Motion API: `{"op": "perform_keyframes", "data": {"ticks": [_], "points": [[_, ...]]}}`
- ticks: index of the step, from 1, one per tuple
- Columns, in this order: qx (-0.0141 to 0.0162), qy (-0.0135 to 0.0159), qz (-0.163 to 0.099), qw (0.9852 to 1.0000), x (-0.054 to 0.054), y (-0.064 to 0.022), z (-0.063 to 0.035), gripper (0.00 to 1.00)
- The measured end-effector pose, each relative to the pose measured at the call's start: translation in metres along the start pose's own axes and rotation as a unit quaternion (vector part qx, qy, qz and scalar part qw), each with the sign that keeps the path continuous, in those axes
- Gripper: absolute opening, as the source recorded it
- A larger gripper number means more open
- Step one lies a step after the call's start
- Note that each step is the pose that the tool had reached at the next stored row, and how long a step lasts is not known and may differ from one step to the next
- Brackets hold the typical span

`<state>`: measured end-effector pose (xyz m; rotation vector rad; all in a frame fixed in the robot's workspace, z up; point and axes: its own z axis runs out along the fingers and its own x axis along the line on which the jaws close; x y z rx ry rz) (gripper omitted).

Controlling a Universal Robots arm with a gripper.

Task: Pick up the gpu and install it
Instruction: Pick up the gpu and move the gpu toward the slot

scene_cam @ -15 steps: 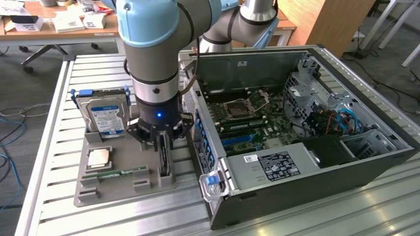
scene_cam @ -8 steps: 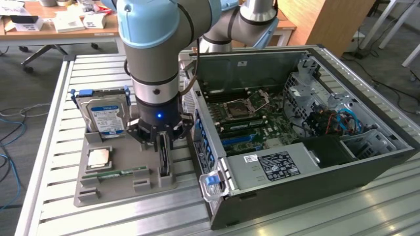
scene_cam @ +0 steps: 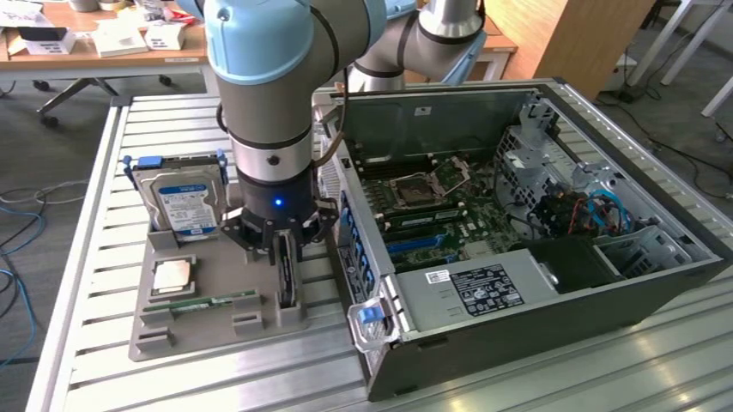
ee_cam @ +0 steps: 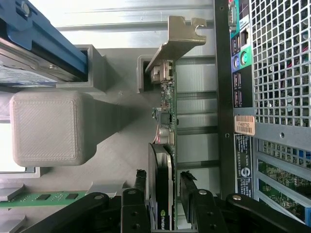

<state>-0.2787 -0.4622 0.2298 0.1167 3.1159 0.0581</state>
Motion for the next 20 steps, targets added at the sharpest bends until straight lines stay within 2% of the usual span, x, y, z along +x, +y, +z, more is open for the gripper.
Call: {"op": "perform_keyframes", "data": {"ticks": [7,9,10,20], "points": [[0.0,0.0,0.0,1.0,0.0,0.0,0.0,0.42],[0.0,0.0,0.0,1.0,0.0,0.0,0.0,0.4],[0.0,0.0,0.0,1.0,0.0,0.0,0.0,0.33],[-0.0001,0.0,0.0,1.0,0.0,0.0,0.0,0.33]]}}
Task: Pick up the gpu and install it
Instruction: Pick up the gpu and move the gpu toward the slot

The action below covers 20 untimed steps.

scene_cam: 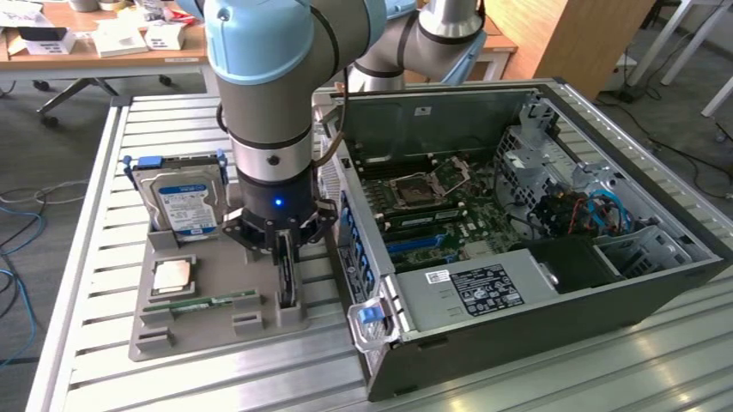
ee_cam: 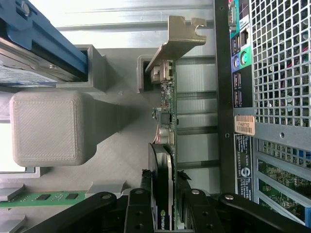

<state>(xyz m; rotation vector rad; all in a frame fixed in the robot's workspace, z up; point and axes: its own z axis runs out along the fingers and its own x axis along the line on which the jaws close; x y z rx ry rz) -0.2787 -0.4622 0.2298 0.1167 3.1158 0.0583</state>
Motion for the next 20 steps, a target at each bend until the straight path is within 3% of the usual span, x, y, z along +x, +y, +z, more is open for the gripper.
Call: {"op": "perform_keyframes", "data": {"ticks": [8,10,20], "points": [[0.0,0.0,0.0,1.0,0.0,0.0,0.0,0.33],[0.0001,0.0001,0.0,1.0,0.0,0.0,-0.0001,0.26],[0.0001,0.0,0.0,1.0,0.0,0.0,-0.0001,0.26]]}}
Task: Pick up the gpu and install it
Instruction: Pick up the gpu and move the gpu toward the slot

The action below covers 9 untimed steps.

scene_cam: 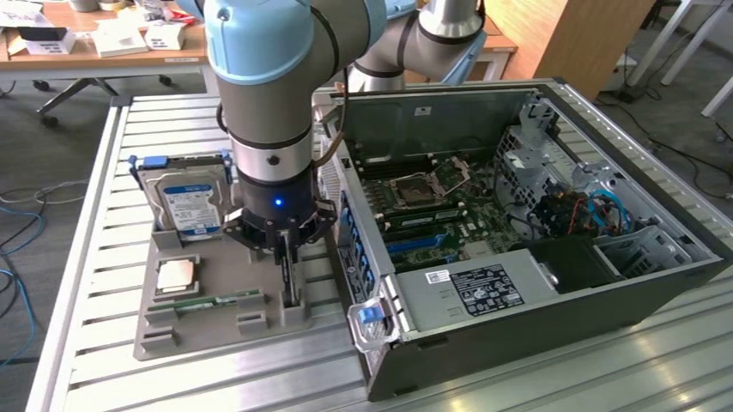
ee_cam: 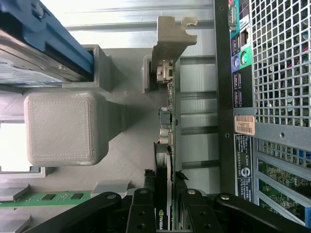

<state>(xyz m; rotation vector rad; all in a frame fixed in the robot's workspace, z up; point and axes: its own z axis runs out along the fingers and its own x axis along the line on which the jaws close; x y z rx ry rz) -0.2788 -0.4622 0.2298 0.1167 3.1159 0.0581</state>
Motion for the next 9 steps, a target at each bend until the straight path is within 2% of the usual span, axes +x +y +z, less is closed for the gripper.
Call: {"op": "perform_keyframes", "data": {"ticks": [9], "points": [[-0.0001,-0.0001,0.0,1.0,0.0,0.0,-0.0002,0.26]]}}
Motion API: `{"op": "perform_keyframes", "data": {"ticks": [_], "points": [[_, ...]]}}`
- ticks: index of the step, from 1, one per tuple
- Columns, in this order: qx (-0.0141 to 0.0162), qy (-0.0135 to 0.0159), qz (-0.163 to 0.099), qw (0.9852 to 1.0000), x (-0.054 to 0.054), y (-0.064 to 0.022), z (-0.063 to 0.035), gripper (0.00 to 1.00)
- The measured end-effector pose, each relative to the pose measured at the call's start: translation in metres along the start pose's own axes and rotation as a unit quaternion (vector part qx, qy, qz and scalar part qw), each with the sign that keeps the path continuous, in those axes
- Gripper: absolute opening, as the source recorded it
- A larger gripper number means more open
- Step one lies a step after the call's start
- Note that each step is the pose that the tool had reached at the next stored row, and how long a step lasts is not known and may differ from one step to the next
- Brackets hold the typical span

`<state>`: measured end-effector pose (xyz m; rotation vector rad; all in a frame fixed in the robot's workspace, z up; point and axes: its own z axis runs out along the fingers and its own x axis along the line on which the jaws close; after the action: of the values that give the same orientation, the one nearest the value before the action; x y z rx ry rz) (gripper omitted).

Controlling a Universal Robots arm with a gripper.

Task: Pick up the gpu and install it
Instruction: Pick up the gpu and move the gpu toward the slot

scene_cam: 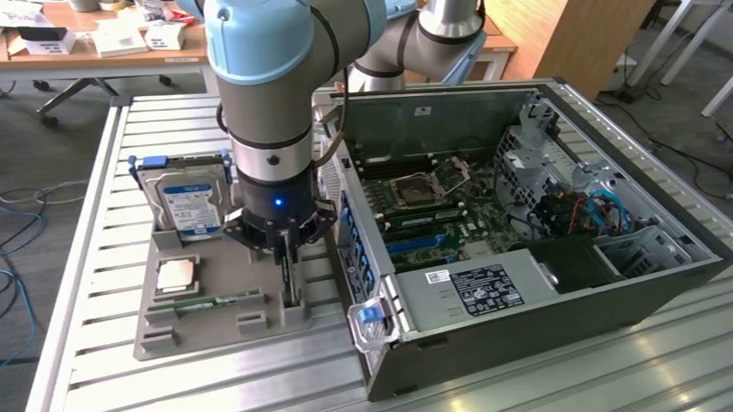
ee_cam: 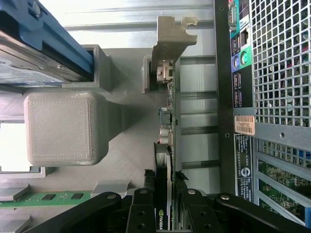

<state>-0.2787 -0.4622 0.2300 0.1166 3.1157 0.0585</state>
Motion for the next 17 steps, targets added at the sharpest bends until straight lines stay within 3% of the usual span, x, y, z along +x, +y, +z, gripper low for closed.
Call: {"op": "perform_keyframes", "data": {"ticks": [12,17], "points": [[0.0001,0.0001,0.0,1.0,0.0,0.0008,-0.0229,0.26],[0.0001,0.0,0.0,1.0,-0.001,0.0016,-0.0411,0.26]]}}
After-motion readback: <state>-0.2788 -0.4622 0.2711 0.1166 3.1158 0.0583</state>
